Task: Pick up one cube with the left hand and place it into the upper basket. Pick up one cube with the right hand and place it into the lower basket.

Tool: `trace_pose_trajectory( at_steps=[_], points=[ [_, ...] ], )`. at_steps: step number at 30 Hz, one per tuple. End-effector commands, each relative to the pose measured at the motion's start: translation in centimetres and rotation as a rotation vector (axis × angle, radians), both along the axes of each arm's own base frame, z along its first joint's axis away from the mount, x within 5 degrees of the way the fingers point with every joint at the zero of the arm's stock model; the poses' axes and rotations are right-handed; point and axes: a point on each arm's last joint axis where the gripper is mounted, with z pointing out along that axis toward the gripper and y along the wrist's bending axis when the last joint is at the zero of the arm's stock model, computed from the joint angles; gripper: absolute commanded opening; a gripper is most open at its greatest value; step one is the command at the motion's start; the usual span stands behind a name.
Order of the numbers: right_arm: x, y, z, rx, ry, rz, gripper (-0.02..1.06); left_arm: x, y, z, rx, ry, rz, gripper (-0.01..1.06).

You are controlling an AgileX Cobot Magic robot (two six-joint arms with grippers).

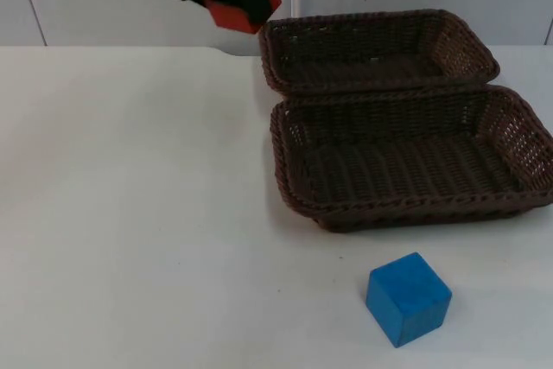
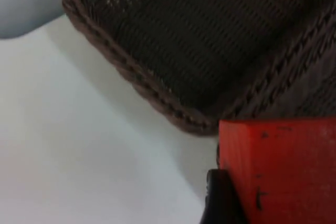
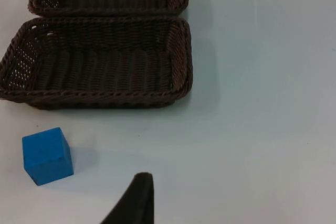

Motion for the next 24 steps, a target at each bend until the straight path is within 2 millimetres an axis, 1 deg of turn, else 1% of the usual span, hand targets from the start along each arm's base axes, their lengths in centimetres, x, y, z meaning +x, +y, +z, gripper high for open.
trace_pose_trajectory(
  at_steps=[1, 2, 4, 5, 6, 7, 8, 9, 10, 12, 13, 14, 16, 19, 21, 22, 24],
  points=[
    [0.0, 0.0, -0.2, 0.0, 0.002, -0.006, 1.05, 0.9, -1.0, -0.3, -0.016, -0.005, -0.018, 0.0],
    [0.0, 0.0, -0.2, 0.0, 0.002, -0.006, 1.05, 1.4, -1.4, -0.4, -0.019, -0.013, -0.023, 0.0],
    [0.0, 0.0, -0.2, 0.0, 0.002, -0.006, 1.05, 2.5, -2.4, -1.3, -0.02, -0.009, -0.04, 0.0],
    [0.0, 0.0, -0.2, 0.0, 0.002, -0.006, 1.05, 2.5, -2.4, -1.3, -0.02, -0.009, -0.04, 0.0],
    [0.0, 0.0, -0.2, 0.0, 0.002, -0.006, 1.05, 3.2, -2.8, -1.7, -0.025, -0.011, -0.045, 0.0],
    [0.0, 0.0, -0.2, 0.0, 0.002, -0.006, 1.05, 3.4, -3.1, -1.6, -0.03, -0.019, -0.048, 0.0],
    [0.0, 0.0, -0.2, 0.0, 0.002, -0.006, 1.05, 4.4, -3.8, -2.1, -0.041, -0.029, -0.054, 0.0],
    [0.0, 0.0, -0.2, 0.0, 0.002, -0.006, 1.05, 4.9, -4.3, -2.6, -0.05, -0.031, -0.059, 0.0],
    [0.0, 0.0, -0.2, 0.0, 0.002, -0.006, 1.05, 4.9, -4.3, -2.6, -0.05, -0.031, -0.059, 0.0],
    [0.0, 0.0, -0.2, 0.0, 0.002, -0.006, 1.05, 5.8, -5.6, -2.8, -0.061, -0.062, -0.076, 0.0],
    [0.0, 0.0, -0.2, 0.0, 0.002, -0.006, 1.05, 6.3, -6.1, -3.3, -0.063, -0.069, -0.08, 0.0],
    [0.0, 0.0, -0.2, 0.0, 0.002, -0.006, 1.05, 6.3, -6.1, -3.3, -0.063, -0.069, -0.08, 0.0],
    [0.0, 0.0, -0.2, 0.0, 0.002, -0.006, 1.05, 7.2, -7.2, -3.7, -0.074, -0.096, -0.093, 0.0],
    [0.0, 0.0, -0.2, 0.0, 0.002, -0.006, 1.05, 8.5, -8.8, -5.4, -0.084, -0.134, -0.103, 0.0],
    [0.0, 0.0, -0.2, 0.0, 0.002, -0.006, 1.05, 8.6, -9.0, -5.7, -0.087, -0.136, -0.105, 0.0],
    [0.0, 0.0, -0.2, 0.0, 0.002, -0.006, 1.05, 9.0, -9.3, -6.7, -0.088, -0.141, -0.103, 0.0],
    [0.0, 0.0, -0.2, 0.0, 0.002, -0.006, 1.05, 9.6, -9.3, -7.7, -0.093, -0.163, -0.078, 0.0]
  ],
)
